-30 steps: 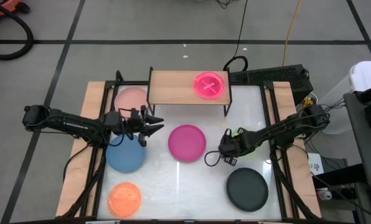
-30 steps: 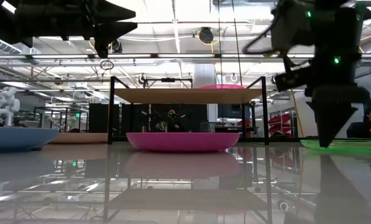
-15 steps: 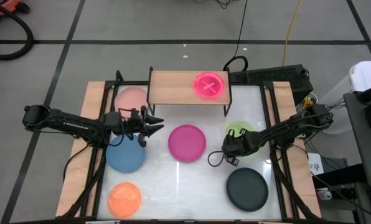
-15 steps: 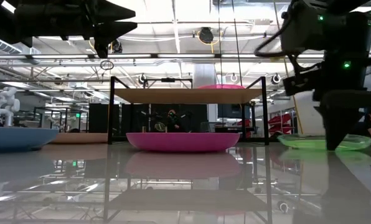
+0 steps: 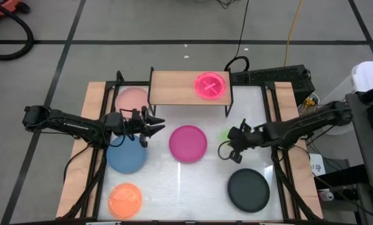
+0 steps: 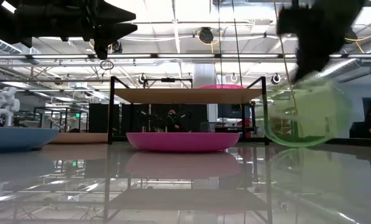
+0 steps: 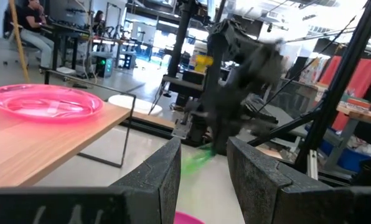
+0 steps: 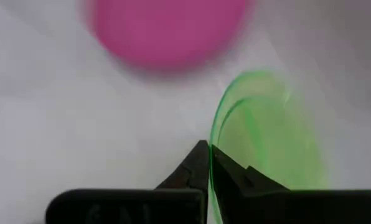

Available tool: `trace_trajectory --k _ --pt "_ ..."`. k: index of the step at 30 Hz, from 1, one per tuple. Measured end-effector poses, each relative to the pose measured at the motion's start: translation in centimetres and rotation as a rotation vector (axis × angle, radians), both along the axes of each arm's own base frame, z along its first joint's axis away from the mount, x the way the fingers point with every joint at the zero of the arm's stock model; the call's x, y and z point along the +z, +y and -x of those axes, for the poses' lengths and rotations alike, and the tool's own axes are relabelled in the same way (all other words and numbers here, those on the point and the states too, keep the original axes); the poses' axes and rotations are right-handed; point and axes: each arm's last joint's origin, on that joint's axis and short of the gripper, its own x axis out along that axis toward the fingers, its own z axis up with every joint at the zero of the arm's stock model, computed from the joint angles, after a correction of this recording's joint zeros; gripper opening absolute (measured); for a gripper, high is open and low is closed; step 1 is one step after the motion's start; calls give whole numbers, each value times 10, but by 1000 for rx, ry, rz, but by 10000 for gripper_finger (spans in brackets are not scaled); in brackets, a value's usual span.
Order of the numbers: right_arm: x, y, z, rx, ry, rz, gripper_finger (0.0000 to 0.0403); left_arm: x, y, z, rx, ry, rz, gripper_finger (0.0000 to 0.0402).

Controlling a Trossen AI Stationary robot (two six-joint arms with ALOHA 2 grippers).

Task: Place and stack plates onto a shelf
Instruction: Stack the green plate on top of the pink plate on the shelf

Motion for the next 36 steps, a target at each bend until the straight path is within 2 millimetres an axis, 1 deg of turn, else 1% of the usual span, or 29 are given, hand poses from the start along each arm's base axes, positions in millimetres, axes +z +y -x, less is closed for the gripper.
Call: trace_trajectory --k 2,5,7,9,12,14,16,20,24,28,33,36 --pt "18 1 -6 71 -183 11 0 0 0 0 1 0 0 136" --pt "42 2 -12 164 -423 74 0 0 0 0 1 0 0 136" --pt "55 -2 -16 193 -547 147 0 0 0 0 1 1 0 136" --pt "64 -7 -18 183 -621 254 0 0 0 0 2 1 -4 136" --pt "77 -23 -21 110 -634 441 0 0 0 0 3 3 -8 136" --pt "85 -36 -24 55 -616 532 0 -1 0 0 3 7 -12 136" --pt "93 -50 -27 21 -605 589 0 -1 0 0 6 13 -31 136" --pt "102 -75 -36 -24 -545 686 0 -1 0 0 14 16 -70 136" --pt "94 -97 -50 -28 -416 756 0 -1 1 0 24 21 -119 136" --pt "74 -117 -65 -11 -294 760 0 -2 1 0 27 37 -157 136" --pt "49 -130 -80 42 -207 728 0 -2 1 0 27 34 -153 136" --pt "39 -136 -84 53 -160 736 0 -1 1 0 27 30 -152 136"
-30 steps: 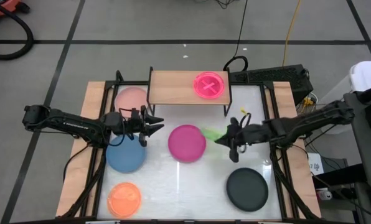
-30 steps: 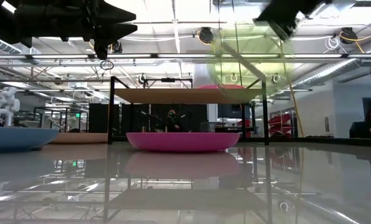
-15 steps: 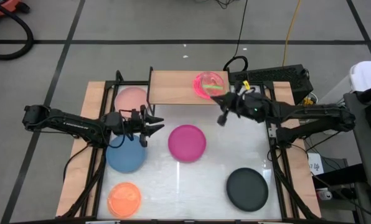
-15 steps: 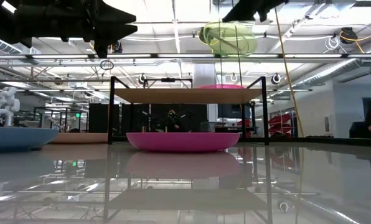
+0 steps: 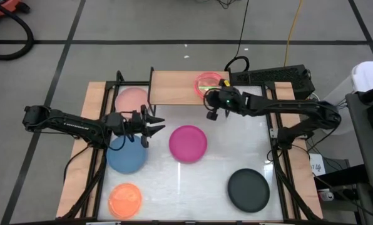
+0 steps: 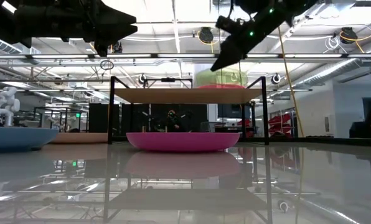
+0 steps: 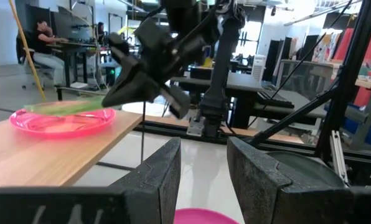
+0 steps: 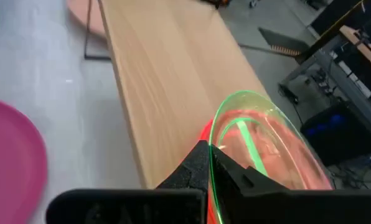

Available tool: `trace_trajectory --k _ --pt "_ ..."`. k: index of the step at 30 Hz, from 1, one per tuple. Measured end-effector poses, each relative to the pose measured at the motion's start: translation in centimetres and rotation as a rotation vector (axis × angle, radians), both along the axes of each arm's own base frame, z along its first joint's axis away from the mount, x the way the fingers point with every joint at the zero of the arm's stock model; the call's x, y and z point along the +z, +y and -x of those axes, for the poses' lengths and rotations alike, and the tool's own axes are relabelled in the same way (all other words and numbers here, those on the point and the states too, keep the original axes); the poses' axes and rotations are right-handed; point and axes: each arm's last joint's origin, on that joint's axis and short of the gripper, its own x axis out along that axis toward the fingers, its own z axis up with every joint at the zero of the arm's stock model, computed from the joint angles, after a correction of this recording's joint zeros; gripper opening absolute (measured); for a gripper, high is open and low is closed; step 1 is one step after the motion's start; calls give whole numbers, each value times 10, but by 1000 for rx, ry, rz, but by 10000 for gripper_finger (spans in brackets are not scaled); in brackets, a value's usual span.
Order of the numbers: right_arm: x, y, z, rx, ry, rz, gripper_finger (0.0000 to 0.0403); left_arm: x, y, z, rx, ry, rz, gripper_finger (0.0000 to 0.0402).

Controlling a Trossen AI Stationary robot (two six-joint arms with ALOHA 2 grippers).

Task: Place and stack plates onto a shelf
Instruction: Stack the green plate on top of the pink plate on the shelf, then stack the orange plate on top of the green plate on the shelf

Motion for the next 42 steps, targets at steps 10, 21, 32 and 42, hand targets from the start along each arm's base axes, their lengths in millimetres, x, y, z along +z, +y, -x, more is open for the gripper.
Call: trace_trajectory --k 10,21,32,42 --pt "-5 -10 0 -29 17 2 26 0 0 0 -2 -2 21 136" --pt "6 -2 0 -5 -48 18 143 -5 2 0 78 43 67 136" --pt "58 45 18 172 -318 26 157 -8 3 0 111 64 126 136" --pt "78 101 33 454 -433 -87 156 22 -8 -7 59 -12 -43 136"
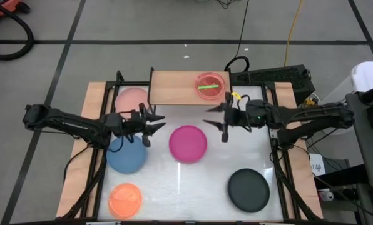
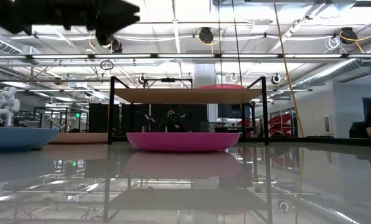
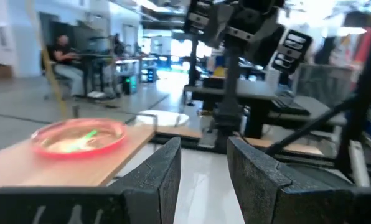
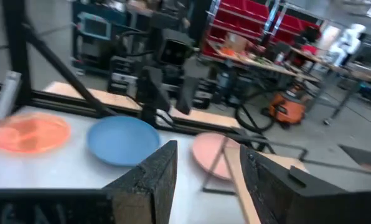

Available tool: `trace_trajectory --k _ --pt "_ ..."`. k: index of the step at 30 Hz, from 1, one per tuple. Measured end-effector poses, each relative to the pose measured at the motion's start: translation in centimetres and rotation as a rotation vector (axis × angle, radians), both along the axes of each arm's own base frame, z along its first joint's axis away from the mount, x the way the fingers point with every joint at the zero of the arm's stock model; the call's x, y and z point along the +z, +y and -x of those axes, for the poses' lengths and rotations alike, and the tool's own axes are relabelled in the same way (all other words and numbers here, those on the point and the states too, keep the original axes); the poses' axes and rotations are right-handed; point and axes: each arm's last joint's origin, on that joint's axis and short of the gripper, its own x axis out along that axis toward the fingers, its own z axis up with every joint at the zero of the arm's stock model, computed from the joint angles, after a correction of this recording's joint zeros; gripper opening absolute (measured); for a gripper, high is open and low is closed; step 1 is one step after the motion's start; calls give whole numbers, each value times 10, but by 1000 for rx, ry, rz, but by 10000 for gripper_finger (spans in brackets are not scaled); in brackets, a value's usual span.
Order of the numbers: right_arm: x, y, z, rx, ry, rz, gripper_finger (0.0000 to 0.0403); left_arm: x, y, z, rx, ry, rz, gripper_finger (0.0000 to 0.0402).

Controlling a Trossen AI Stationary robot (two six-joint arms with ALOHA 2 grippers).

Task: Place and stack plates onto a shelf
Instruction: Stack the orange plate on top of the green plate on the shelf

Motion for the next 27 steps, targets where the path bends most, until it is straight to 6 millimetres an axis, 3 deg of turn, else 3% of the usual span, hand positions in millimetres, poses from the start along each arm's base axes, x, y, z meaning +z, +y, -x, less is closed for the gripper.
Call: trace_trajectory --k 3,8,13,20,27 --pt "1 13 2 52 -2 1 156 17 -7 -8 -71 101 -12 136" --pt "1 31 4 124 -1 17 155 47 -18 -13 -154 537 -5 136" --pt "0 42 6 171 11 40 155 51 -28 -3 -216 960 126 136" --pt "-14 51 9 208 48 46 155 13 -58 5 -391 1271 364 136" --pt "-32 52 10 142 47 58 155 -28 -97 15 -523 1459 297 136"
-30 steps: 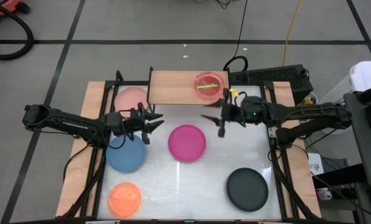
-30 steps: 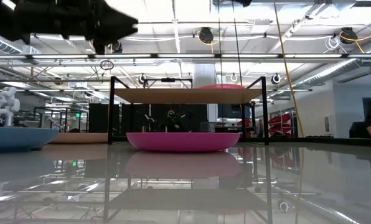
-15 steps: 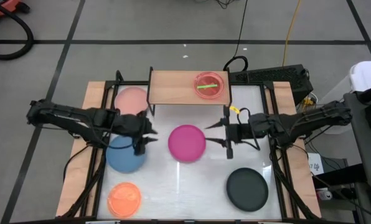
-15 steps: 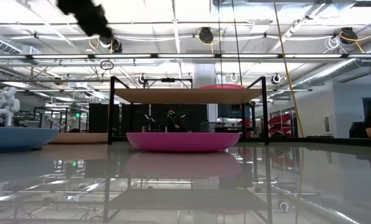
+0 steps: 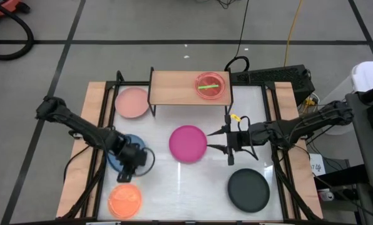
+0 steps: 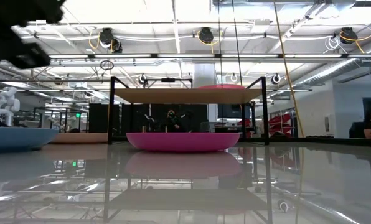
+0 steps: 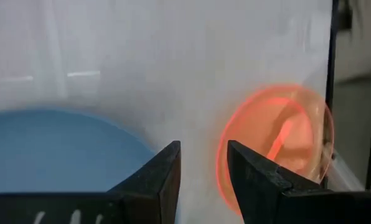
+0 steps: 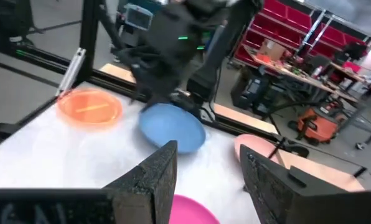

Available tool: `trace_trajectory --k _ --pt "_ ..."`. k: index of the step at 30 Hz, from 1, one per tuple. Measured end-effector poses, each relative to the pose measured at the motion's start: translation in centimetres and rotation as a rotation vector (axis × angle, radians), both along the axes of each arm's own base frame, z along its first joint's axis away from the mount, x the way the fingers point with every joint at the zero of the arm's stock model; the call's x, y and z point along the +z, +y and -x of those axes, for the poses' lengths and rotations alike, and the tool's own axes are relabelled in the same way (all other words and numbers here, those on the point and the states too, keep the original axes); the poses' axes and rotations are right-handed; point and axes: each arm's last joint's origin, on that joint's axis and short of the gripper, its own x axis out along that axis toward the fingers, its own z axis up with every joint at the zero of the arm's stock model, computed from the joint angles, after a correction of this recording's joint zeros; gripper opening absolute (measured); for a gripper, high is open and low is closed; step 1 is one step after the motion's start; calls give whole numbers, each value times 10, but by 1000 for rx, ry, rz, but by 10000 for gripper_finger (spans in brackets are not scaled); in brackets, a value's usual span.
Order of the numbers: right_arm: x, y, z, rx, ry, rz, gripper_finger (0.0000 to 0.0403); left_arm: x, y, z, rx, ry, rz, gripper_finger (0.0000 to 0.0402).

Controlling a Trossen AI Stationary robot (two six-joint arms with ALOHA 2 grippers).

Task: Place and stack plates onto a shelf
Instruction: Stack the orange plate on top of the green plate on the shelf

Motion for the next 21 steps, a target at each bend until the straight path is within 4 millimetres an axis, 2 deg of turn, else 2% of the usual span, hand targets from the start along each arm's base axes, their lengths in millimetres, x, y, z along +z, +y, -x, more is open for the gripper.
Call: trace_trajectory --k 8,21 --pt "4 0 1 0 -33 -9 155 -33 -33 -6 -100 -72 99 136" --pt "4 0 1 -3 -40 -36 155 -66 -45 -9 -167 19 43 136"
